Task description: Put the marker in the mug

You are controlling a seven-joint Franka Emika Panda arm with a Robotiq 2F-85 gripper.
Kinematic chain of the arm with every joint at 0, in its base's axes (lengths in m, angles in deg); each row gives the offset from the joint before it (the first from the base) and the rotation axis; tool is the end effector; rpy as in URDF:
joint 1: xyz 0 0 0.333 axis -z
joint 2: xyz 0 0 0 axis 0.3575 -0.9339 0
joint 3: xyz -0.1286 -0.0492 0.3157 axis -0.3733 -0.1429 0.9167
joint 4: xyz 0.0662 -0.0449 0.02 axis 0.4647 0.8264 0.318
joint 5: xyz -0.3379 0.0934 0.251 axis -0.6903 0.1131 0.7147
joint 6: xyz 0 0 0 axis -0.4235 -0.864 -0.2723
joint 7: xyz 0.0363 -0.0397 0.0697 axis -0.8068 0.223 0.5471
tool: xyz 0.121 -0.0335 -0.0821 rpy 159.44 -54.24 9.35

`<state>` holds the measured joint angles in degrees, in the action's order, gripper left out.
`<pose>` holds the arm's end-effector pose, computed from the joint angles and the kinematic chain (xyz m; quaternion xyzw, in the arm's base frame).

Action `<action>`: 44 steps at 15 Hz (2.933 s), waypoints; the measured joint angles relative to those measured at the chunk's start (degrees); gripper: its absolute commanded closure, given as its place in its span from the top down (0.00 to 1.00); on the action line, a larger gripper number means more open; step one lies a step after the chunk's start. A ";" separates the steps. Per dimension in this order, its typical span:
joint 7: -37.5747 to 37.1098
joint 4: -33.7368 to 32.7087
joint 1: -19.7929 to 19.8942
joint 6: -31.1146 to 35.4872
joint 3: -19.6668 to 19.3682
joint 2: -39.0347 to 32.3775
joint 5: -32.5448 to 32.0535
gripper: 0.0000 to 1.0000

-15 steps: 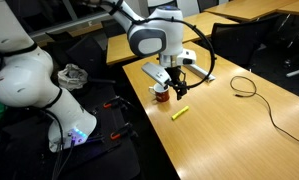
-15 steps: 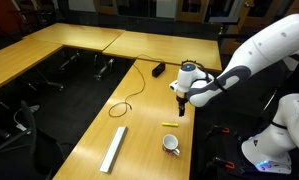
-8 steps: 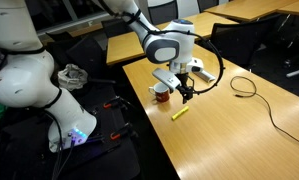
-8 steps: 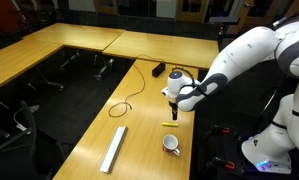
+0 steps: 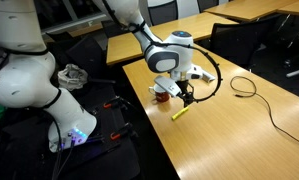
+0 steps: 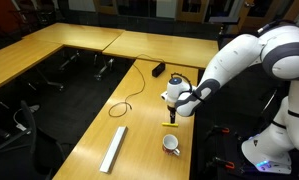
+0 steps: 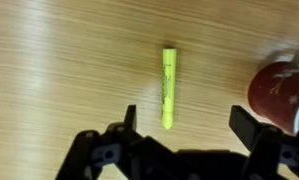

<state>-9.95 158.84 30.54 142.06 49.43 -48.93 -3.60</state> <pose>0.5248 -0.1232 0.0944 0.9958 0.0883 -0.0241 0.0033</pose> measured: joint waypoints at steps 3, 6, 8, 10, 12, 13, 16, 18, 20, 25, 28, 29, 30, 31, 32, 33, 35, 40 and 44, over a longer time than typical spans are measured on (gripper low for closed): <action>-0.07 -2.27 1.61 2.48 1.20 -4.57 0.00 1.00; -0.15 -5.20 2.18 2.52 1.40 -8.71 -0.02 1.00; -0.87 -7.21 2.09 2.53 1.40 -11.08 -0.37 0.97; -1.34 -9.09 1.83 2.53 1.41 -13.12 -0.74 0.83; -1.75 -10.89 1.44 2.53 1.45 -14.95 -1.22 0.62; -2.36 -11.63 1.19 2.53 1.45 -15.69 -1.74 0.53; -3.46 -13.12 0.53 2.52 1.44 -17.39 -2.71 0.31; -3.48 -13.60 0.27 2.49 1.40 -17.88 -3.06 0.16; -3.48 -13.78 0.25 2.40 1.40 -17.82 -3.53 0.02; 0.76 -13.62 2.88 2.58 5.11 -17.06 -4.19 0.05; 10.40 -12.03 8.87 2.54 11.72 -13.82 -4.14 0.05; 14.00 -11.08 11.42 2.28 14.29 -12.38 -3.91 0.05; 17.71 -10.07 14.12 1.63 16.96 -10.95 -3.43 0.05; 21.88 -8.95 17.03 0.79 19.75 -9.58 -2.42 0.05; 26.20 -7.88 19.71 -0.08 22.32 -8.41 -0.76 0.05; 31.05 -6.85 22.32 -1.11 24.85 -7.31 1.43 0.05; 41.15 -5.16 26.48 -3.70 28.93 -5.43 6.58 0.05; 65.51 -4.04 30.02 -14.34 32.55 -1.62 20.37 0.05; 78.99 -4.48 28.08 -25.23 30.81 1.49 27.00 0.19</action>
<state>69.04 154.36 58.62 116.82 80.24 -47.44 23.40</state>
